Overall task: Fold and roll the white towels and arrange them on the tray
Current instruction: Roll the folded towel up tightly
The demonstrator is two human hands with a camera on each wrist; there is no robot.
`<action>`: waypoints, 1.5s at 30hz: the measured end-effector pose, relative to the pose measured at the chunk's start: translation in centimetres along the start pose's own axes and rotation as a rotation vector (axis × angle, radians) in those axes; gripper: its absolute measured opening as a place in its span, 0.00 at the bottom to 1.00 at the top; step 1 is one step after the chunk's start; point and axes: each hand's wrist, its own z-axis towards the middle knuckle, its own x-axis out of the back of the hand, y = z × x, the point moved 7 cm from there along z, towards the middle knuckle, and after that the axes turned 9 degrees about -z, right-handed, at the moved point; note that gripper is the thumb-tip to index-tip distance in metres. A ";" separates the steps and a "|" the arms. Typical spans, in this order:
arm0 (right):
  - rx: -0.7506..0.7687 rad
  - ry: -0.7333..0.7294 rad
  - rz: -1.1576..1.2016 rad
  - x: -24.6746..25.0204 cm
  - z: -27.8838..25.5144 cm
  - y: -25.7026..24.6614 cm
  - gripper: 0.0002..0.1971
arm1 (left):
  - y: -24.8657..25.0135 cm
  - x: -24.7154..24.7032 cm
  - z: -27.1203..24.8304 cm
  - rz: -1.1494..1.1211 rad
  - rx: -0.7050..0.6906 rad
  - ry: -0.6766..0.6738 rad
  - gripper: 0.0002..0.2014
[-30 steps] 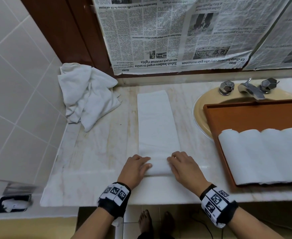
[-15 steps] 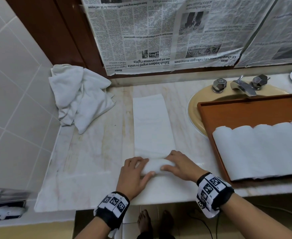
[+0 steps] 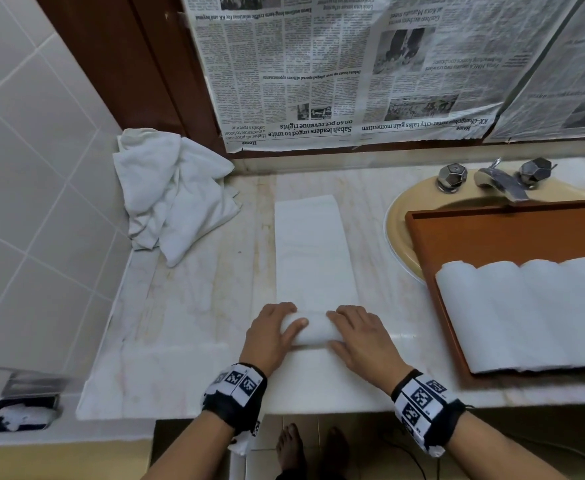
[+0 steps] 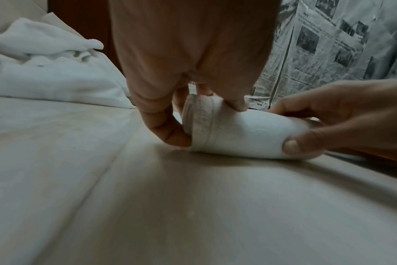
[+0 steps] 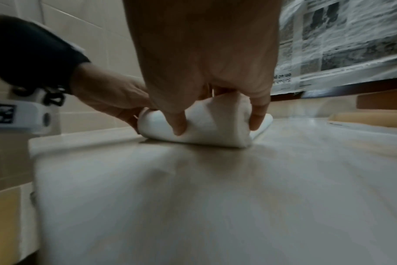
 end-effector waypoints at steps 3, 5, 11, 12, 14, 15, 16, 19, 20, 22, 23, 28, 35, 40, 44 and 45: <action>-0.043 -0.094 0.181 0.2 1.1 1.2 0.21 | 0.4 -0.2 -1.4 0.087 -0.091 0.026 0.21; -0.075 -0.193 0.246 0.1 1.7 1.8 0.21 | 0.5 -0.8 -2.2 0.231 -0.177 0.008 0.27; -0.181 -0.462 0.365 -0.7 2.0 2.4 0.19 | -0.7 -1.6 -1.4 0.320 -0.090 -0.164 0.39; -0.189 -0.448 0.332 -0.7 2.0 2.4 0.19 | -0.8 -1.6 -0.9 0.280 -0.062 -0.207 0.40; -0.151 -0.270 0.127 0.4 2.0 2.1 0.18 | -0.9 -1.7 -0.1 0.190 -0.019 -0.288 0.39; -0.107 -0.140 0.031 1.3 1.7 1.5 0.17 | -1.0 -1.8 0.2 0.161 -0.010 -0.316 0.36; -0.041 -0.051 -0.039 1.9 1.3 0.8 0.17 | -1.2 -1.8 0.5 0.144 -0.003 -0.335 0.34; 0.091 0.034 -0.111 1.4 0.2 -0.4 0.25 | -1.2 -1.8 0.7 0.086 0.025 -0.345 0.34; 0.106 0.009 -0.107 0.8 0.0 -0.4 0.29 | -1.0 -1.8 0.6 0.061 0.044 -0.332 0.37; 0.106 -0.021 -0.079 0.3 0.0 -0.1 0.30 | -0.8 -1.8 0.3 0.035 0.096 -0.298 0.40; 0.092 -0.044 -0.048 0.0 0.2 0.2 0.29 | -0.7 -1.8 -0.1 0.049 0.105 -0.277 0.40; -0.035 -0.246 0.149 -0.1 1.4 1.4 0.38 | 0.2 -1.7 -2.1 0.265 -0.112 -0.166 0.38; -0.062 -0.170 0.088 0.6 1.1 1.2 0.30 | -0.5 -1.8 -1.1 0.207 -0.012 -0.285 0.40; 0.116 0.063 -0.055 0.8 -0.6 -0.3 0.28 | -0.4 -1.3 0.1 0.124 0.060 -0.342 0.29; 0.046 -0.193 0.124 0.4 1.1 1.1 0.27 | 0.5 -1.1 -0.5 0.173 -0.010 -0.242 0.33; 0.010 -0.280 0.185 0.3 1.6 1.4 0.27 | 0.8 -1.0 -0.6 0.178 -0.054 -0.207 0.33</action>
